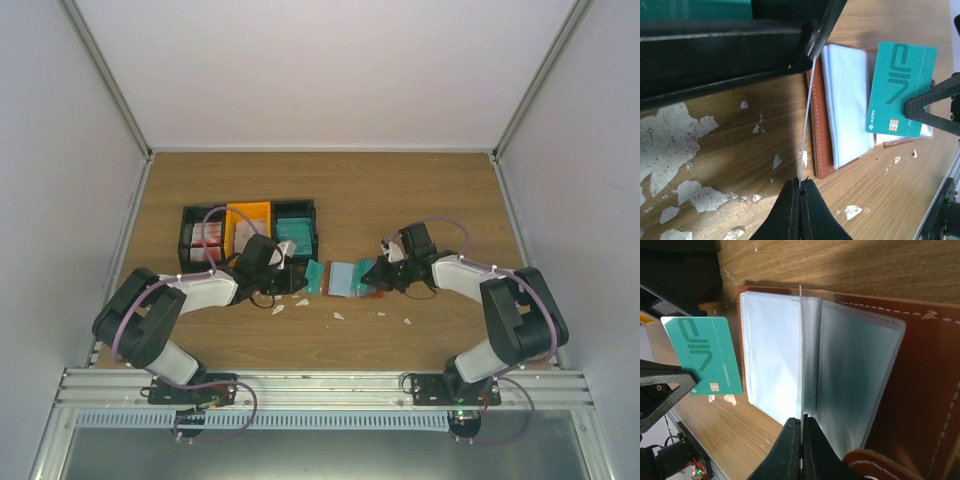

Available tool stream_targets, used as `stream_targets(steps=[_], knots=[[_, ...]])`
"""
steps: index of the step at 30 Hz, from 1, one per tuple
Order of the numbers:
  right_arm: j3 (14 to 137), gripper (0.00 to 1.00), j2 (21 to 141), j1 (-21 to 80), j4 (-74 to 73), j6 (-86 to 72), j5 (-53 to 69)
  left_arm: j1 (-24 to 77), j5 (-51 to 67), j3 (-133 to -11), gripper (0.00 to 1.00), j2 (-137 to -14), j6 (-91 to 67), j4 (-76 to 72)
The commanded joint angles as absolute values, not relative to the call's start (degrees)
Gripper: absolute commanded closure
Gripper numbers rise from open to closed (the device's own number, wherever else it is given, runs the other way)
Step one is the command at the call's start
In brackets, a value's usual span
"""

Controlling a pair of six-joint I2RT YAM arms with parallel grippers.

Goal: Put the credit cards into the card holder
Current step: Insert the credit card into the card holder.

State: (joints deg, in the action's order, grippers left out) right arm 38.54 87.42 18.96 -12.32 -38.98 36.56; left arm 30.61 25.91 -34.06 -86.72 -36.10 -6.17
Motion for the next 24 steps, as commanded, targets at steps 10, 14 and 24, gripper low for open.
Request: stream_targets(steps=[10, 14, 24], knots=[[38.94, 0.99, 81.79, 19.05, -15.19, -36.43, 32.36, 31.49, 25.33, -34.31, 1.0, -90.21, -38.99, -7.61], [37.17, 1.0, 82.5, 19.06, -14.28, -37.04, 32.39, 31.55, 25.5, -34.45, 1.0, -90.56, -39.24, -7.69], [33.91, 0.99, 88.59, 19.02, -4.7, -38.2, 41.28, 32.2, 25.85, -34.71, 1.0, -91.05, -38.89, -7.58]])
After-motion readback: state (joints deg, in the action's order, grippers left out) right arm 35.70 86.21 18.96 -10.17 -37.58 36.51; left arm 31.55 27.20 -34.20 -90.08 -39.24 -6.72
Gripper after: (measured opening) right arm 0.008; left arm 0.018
